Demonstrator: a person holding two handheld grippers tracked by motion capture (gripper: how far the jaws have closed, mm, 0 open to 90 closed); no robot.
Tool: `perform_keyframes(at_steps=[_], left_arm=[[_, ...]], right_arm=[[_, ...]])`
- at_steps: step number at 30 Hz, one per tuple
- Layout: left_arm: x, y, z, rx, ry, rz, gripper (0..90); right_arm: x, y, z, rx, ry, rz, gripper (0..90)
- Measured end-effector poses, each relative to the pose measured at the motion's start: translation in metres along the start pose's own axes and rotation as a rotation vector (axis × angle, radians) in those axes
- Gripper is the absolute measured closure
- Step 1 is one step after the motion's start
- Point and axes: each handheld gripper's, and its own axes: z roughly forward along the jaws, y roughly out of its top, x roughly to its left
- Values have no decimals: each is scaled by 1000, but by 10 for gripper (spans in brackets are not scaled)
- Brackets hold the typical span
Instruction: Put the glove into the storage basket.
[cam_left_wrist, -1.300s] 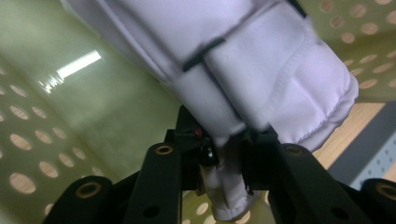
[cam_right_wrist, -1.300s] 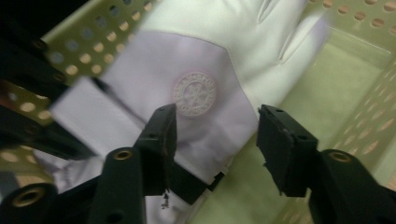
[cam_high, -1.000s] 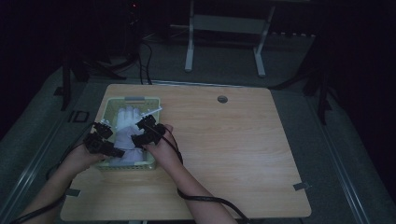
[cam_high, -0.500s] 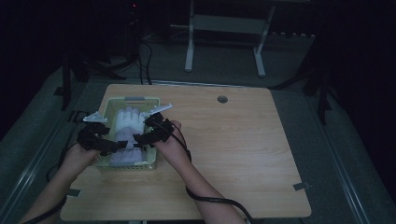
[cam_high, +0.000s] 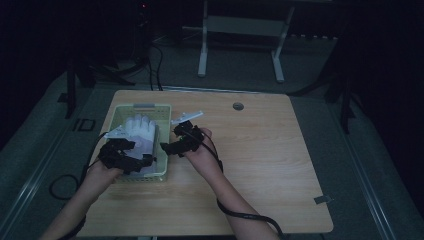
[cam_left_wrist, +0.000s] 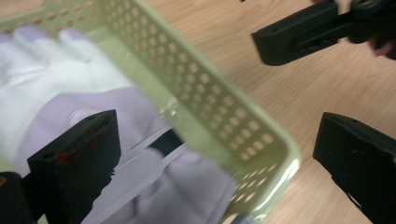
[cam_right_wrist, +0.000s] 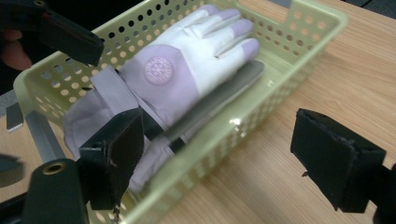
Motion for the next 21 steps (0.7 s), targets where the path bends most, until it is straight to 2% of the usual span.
perform_keyframes(at_steps=[11,16,21], left_arm=[[-37,14,15,-20,-61,74,12],[-49,17,22,-70,-92,108,12],[-58,16,35,-55,-113,120,12]], right_arm=[[-24,-19,-26,-9,-38,-3,173],[-29,-27,-36,-17,-51,-16,171],[-38,-37,-46,-23,-62,-6,168]])
